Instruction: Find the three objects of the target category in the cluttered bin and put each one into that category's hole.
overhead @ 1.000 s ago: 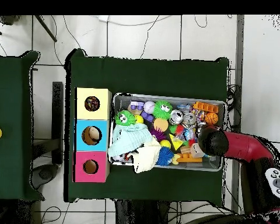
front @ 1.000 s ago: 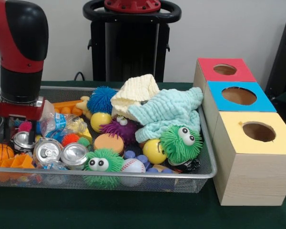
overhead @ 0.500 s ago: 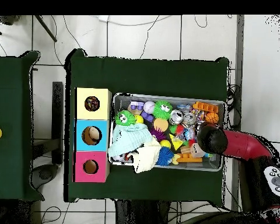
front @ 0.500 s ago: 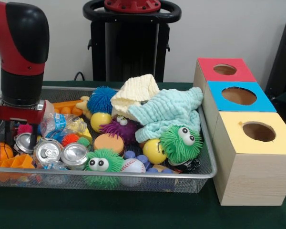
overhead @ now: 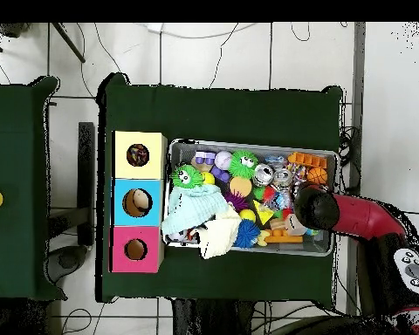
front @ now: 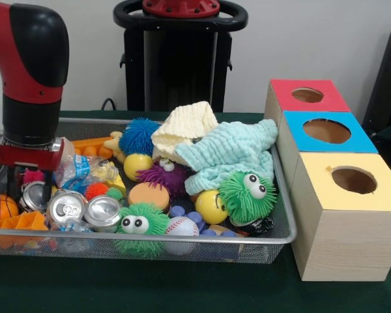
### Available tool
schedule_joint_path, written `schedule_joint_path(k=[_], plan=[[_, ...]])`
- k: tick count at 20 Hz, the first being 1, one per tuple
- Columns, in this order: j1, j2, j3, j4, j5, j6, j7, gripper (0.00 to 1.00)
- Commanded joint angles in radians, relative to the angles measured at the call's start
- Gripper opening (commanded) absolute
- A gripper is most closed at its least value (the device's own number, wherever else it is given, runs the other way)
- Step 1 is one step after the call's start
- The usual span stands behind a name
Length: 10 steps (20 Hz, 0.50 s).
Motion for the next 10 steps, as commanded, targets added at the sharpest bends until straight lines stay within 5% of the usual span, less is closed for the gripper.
schedule_joint_path(k=[1,4,10], plan=[[0.022,-0.005,0.036,0.076,0.052,-0.016,0.163,0.00],[0.004,-0.007,0.049,0.103,0.058,-0.099,0.200,0.00],[0.023,-0.011,0.009,0.123,0.066,-0.113,0.209,0.00]])
